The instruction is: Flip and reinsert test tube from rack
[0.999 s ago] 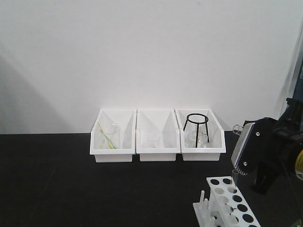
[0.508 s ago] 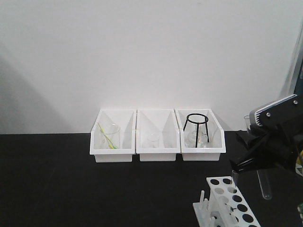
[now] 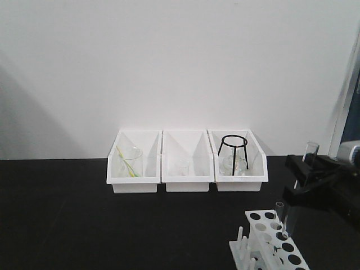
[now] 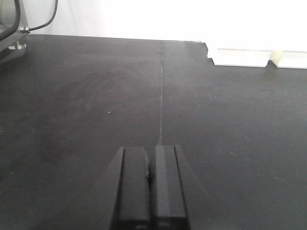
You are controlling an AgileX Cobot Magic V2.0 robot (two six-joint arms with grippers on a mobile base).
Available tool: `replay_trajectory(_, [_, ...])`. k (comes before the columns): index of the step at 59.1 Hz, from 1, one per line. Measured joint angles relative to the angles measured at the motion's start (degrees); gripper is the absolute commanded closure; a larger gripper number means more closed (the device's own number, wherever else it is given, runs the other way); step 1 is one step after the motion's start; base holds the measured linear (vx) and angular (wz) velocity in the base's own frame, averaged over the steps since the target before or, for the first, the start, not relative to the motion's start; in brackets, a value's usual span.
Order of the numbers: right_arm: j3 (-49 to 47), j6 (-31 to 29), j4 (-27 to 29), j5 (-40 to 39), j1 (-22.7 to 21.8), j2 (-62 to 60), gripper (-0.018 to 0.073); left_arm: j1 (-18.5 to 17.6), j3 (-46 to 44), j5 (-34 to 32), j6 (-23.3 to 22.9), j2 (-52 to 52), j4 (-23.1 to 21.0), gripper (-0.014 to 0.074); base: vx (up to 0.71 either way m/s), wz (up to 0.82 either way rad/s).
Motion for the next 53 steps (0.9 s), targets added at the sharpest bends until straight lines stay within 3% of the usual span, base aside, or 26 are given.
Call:
replay_trajectory(15, [1.2,-1.0,0.7,-9.2,0.0,7.6,0.053,0.0,0.0,0.0,0.0,0.0,0.0,0.0603,0.0,0.0])
replay_trajectory(36, [1.2,-4.1,0.4,-11.9,0.0,13.6,0.053,0.0,0.0,0.0,0.0,0.0,0.0,0.0603,0.0,0.0])
replay_trajectory(53, [1.2,-4.6,-5.4,-17.6,0.0,19.8,0.053,0.0,0.0,0.0,0.0,0.0,0.0,0.0603,0.0,0.0])
